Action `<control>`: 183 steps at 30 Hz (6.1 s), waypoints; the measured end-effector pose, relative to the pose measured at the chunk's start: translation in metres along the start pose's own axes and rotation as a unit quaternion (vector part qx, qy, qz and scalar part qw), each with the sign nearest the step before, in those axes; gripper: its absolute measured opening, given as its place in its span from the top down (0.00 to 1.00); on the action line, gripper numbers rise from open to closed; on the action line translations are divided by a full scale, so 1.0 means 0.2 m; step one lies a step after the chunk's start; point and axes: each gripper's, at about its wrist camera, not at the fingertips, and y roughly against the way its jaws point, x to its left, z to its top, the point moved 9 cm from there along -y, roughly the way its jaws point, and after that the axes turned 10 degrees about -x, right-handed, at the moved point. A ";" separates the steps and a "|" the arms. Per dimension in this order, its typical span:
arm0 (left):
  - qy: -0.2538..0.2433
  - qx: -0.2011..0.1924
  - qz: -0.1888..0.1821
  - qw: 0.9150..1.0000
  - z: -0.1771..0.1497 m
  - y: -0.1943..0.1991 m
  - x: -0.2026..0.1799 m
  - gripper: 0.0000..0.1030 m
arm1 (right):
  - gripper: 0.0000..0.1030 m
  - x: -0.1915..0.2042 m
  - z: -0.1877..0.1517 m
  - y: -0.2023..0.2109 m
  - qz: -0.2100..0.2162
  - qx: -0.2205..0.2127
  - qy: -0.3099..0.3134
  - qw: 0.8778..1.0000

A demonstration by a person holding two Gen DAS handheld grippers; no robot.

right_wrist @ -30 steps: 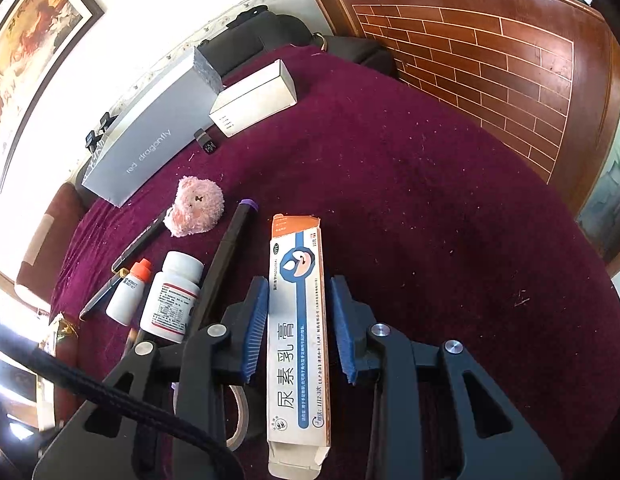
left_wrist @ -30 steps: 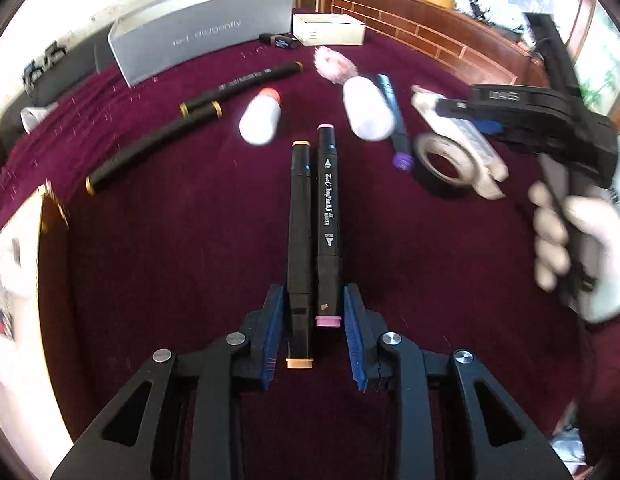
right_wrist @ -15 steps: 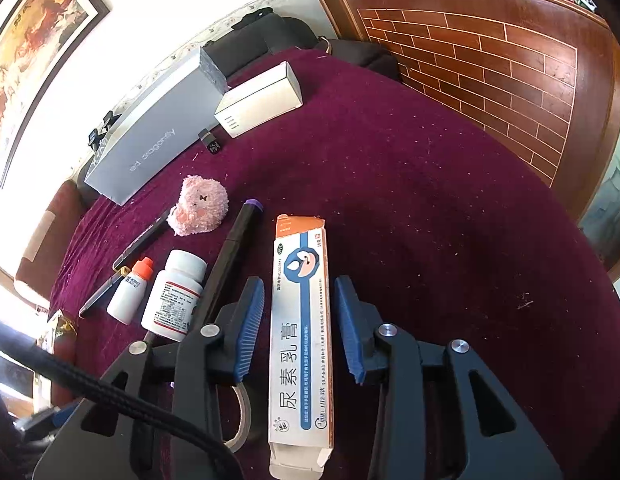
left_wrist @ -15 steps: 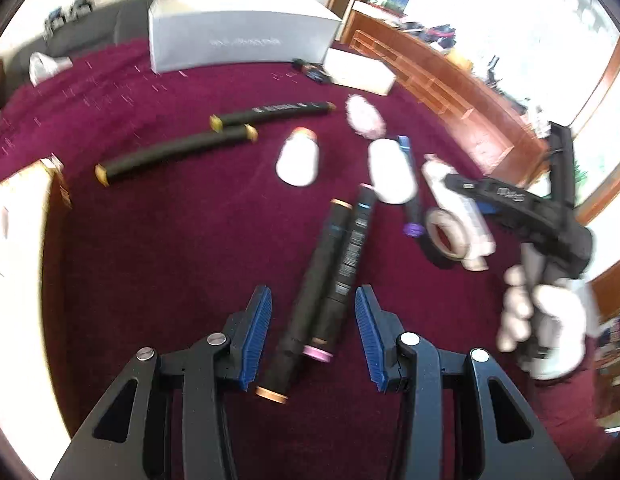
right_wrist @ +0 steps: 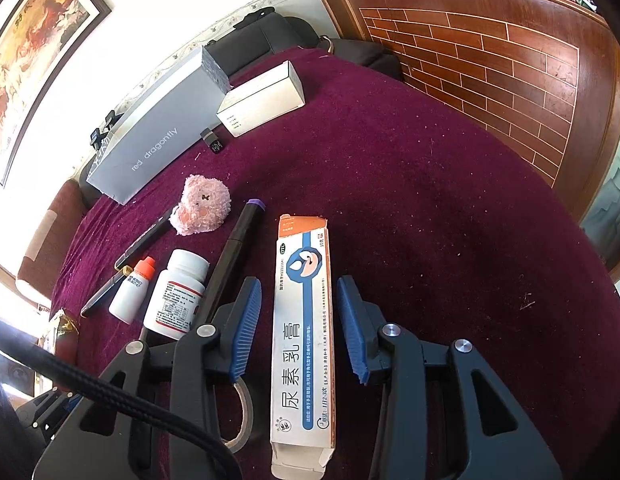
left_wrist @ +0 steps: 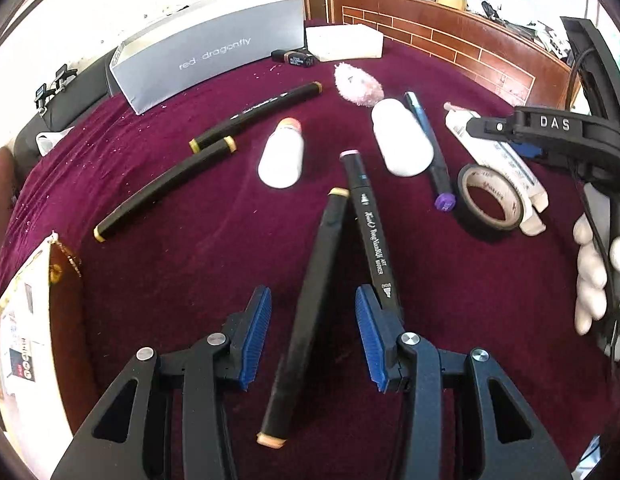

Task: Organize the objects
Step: 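Grasp a black marker with the left gripper while the right gripper lifts the ointment box, then carry the marker and ointment box over the white tray and lower them, then grasp a pink-capped black marker with the left gripper while the right gripper approaches the black tape roll, then grasp the black tape roll with the right gripper while the left gripper lifts the marker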

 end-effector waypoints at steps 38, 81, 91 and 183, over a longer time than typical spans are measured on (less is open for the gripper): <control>0.232 -0.133 0.003 0.964 -0.49 0.89 0.75 0.89 | 0.73 0.34 -0.09 0.53 0.007 0.011 0.097 0.995; 0.359 -0.003 0.011 0.933 -0.60 0.41 1.27 0.84 | 0.72 1.77 -1.02 0.02 0.136 0.181 0.200 0.953; 0.375 -0.031 0.009 0.926 -0.59 0.57 1.24 0.57 | 0.56 1.76 -0.97 0.13 0.164 0.175 0.178 0.954; 0.198 -0.071 -0.065 0.975 -0.18 0.55 0.22 0.89 | 0.91 0.11 -0.16 0.13 0.013 0.018 0.077 0.997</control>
